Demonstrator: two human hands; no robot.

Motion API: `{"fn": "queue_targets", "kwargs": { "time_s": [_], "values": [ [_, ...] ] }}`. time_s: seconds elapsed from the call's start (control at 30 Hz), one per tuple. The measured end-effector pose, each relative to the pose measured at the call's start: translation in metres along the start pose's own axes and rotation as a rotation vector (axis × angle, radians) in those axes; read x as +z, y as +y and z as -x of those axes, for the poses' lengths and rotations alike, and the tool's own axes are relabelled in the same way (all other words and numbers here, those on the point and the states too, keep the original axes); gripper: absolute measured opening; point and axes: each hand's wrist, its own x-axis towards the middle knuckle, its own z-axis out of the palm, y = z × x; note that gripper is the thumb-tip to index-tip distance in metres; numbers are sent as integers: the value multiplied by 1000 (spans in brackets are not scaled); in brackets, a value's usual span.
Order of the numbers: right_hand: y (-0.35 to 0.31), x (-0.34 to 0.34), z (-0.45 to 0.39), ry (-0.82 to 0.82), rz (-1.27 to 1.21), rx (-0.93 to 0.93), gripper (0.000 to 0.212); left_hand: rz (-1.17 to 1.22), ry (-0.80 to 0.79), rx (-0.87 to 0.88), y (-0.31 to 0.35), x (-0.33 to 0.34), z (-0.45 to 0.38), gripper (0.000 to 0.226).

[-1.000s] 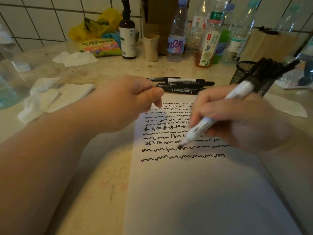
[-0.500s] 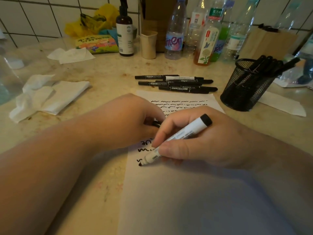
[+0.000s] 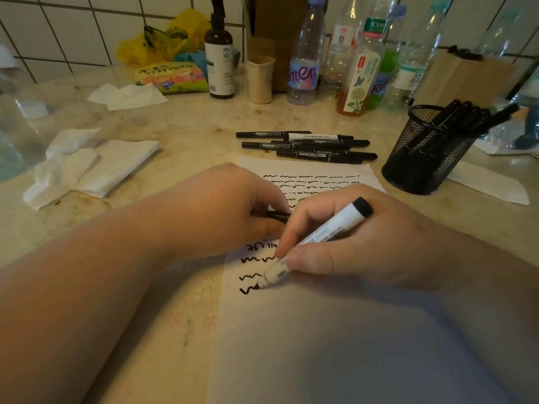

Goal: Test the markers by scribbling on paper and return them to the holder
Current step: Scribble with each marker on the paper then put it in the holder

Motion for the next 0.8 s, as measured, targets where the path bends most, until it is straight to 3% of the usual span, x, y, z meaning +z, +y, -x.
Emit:
{"fn": "queue_targets", "kwargs": {
  "time_s": [0.13, 0.4, 0.63, 0.8],
  "values": [
    [2, -3, 1, -2, -24, -10, 4, -31, -18, 9, -1, -2, 0, 44],
    [12, -15, 1, 19, -68, -62, 4, -57, -24, 13, -2, -5, -1, 32],
    [24, -34, -3, 373, -301, -147, 16, -46, -25, -21, -3, -7, 1, 31],
    [28, -34, -7, 454, -294, -93, 18, -24, -15, -32, -2, -7, 1, 32]
  ]
}}
